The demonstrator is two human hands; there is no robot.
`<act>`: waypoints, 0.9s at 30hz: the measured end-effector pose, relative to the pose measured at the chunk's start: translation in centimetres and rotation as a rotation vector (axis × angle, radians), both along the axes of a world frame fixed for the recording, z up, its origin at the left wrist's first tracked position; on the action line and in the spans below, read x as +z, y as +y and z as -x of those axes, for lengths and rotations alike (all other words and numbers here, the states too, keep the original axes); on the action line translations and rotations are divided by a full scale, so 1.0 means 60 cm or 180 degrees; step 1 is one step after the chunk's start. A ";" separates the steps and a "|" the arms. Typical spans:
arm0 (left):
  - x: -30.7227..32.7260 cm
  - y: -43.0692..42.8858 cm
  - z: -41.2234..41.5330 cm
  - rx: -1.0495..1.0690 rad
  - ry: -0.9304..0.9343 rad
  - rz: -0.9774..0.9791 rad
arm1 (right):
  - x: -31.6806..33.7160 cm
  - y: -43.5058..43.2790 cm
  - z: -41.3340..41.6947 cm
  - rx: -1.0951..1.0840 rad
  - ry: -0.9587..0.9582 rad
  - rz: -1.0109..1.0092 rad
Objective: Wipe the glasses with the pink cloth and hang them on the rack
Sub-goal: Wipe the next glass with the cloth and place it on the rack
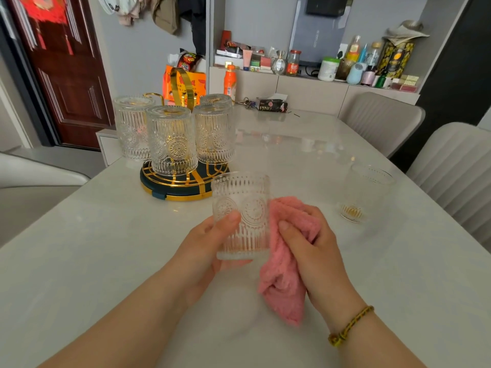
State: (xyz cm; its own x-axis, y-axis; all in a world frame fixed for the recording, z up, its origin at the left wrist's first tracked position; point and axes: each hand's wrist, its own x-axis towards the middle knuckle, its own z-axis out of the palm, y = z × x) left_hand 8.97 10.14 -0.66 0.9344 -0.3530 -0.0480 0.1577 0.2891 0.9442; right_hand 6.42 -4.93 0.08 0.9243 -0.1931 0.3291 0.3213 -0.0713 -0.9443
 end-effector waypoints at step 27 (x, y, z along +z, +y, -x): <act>0.000 -0.001 -0.009 0.0426 0.0229 0.0292 | -0.003 0.010 0.006 0.0162 -0.0073 0.0041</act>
State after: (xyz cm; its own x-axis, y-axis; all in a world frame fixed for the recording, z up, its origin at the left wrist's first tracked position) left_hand 9.48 10.09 -0.65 0.9687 -0.2316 -0.0898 0.1783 0.3967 0.9005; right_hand 6.04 -4.35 -0.09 0.9250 -0.1418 0.3525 0.3464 -0.0664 -0.9357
